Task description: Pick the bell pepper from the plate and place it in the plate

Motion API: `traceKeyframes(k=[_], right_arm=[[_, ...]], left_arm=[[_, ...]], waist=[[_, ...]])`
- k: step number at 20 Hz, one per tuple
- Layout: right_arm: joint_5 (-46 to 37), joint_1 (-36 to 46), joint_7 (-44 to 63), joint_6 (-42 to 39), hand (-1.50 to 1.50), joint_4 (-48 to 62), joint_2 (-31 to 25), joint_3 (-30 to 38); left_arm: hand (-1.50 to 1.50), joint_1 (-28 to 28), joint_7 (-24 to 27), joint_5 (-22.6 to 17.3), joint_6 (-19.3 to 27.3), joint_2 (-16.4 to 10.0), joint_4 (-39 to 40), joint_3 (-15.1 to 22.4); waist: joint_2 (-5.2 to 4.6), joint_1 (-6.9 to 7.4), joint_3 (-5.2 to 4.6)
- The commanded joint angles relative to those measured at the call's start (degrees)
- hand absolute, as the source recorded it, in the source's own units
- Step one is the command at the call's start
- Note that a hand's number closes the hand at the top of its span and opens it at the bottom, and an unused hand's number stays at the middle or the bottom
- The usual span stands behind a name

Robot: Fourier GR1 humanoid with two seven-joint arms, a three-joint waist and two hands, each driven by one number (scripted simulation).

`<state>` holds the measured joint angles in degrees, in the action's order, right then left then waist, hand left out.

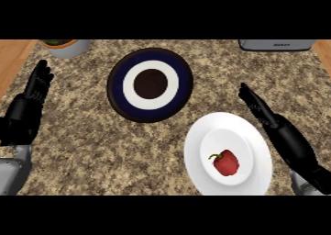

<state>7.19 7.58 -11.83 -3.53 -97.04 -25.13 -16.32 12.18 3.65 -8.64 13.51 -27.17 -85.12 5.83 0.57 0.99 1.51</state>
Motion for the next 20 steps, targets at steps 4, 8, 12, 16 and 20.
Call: traceKeyframes(k=[4, 8, 12, 16, 20], right_arm=[[-5.61, -0.2, 4.66, 3.78, 1.5, 2.15, 11.81, -12.15], [-26.54, 5.91, 3.39, 16.2, 1.5, 0.17, 4.26, -8.81], [-24.33, -8.17, -14.69, 27.97, -1.5, 8.66, 20.12, -15.1], [-27.36, -16.98, -26.87, 32.36, -1.5, 10.5, 19.32, -19.47], [-26.68, -19.46, -27.21, 34.28, -1.5, 6.0, 15.16, -14.39]], left_arm=[[0.0, -5.96, 2.38, -1.05, -2.94, 2.29, 2.29, 0.59], [0.0, -8.83, 0.26, -2.91, -4.05, 4.23, 4.8, 2.23], [0.0, -9.22, 1.71, -4.75, -7.4, 4.13, 4.51, 1.6], [0.0, -10.0, 5.15, -3.38, -7.8, 5.34, 7.6, 0.89], [0.0, -9.0, 7.74, -2.06, -9.14, 6.42, 11.04, -0.07]], waist=[[-0.69, -0.28, -1.56], [0.62, -2.4, -2.09], [-0.66, -1.01, -1.41], [-0.52, -1.28, -1.48], [-0.54, -1.37, -1.51]])
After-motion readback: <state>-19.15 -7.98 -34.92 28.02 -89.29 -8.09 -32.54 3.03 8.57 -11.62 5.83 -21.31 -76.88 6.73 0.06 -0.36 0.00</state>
